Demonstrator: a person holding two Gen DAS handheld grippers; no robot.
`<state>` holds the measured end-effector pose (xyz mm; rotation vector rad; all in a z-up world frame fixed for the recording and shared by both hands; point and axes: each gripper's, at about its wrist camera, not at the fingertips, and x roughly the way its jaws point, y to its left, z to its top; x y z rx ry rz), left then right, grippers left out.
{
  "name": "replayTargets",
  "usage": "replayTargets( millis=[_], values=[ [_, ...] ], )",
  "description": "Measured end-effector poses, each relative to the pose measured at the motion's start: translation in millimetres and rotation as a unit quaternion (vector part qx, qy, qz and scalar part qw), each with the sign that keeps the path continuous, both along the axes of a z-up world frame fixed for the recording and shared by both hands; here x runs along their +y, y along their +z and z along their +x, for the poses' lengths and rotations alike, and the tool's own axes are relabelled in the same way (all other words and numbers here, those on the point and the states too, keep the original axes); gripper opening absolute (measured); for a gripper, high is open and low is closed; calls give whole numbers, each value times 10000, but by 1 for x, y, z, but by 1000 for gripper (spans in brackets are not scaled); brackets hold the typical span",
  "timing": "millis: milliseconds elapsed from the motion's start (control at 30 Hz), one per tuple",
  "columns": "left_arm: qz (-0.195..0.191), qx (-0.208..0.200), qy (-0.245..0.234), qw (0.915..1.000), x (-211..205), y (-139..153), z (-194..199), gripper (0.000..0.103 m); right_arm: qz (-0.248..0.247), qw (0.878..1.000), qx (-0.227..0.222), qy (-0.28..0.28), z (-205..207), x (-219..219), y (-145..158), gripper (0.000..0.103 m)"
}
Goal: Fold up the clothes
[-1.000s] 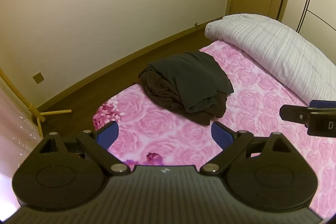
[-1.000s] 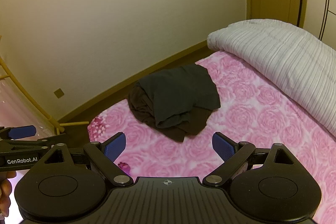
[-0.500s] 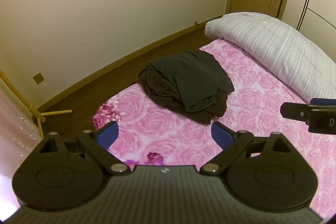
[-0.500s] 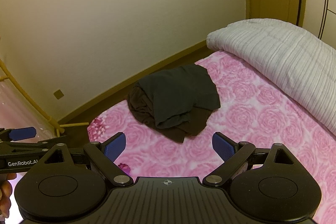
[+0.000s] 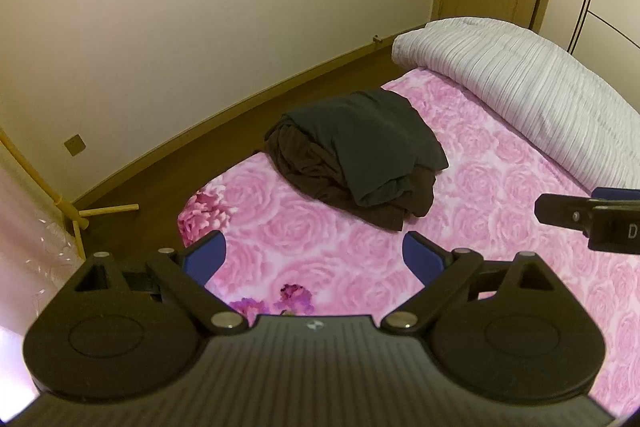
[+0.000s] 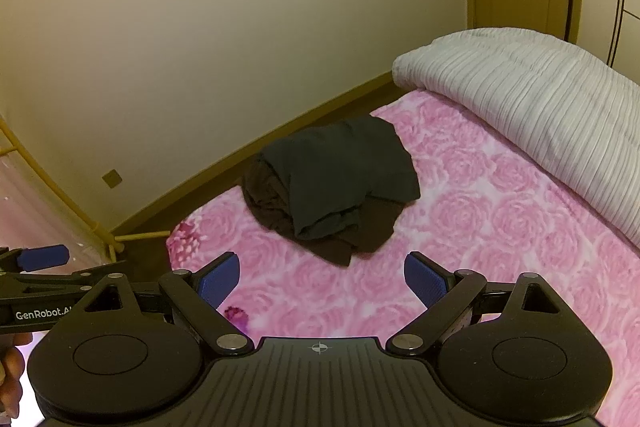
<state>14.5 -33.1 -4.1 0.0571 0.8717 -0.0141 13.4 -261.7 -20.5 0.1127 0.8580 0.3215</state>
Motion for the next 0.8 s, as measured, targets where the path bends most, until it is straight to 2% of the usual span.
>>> replayTargets(
  millis=[800],
  values=[
    [292,154,33,9994,-39,-13,-5,94,187,9994,216,195,11,-35,-24,92]
  ],
)
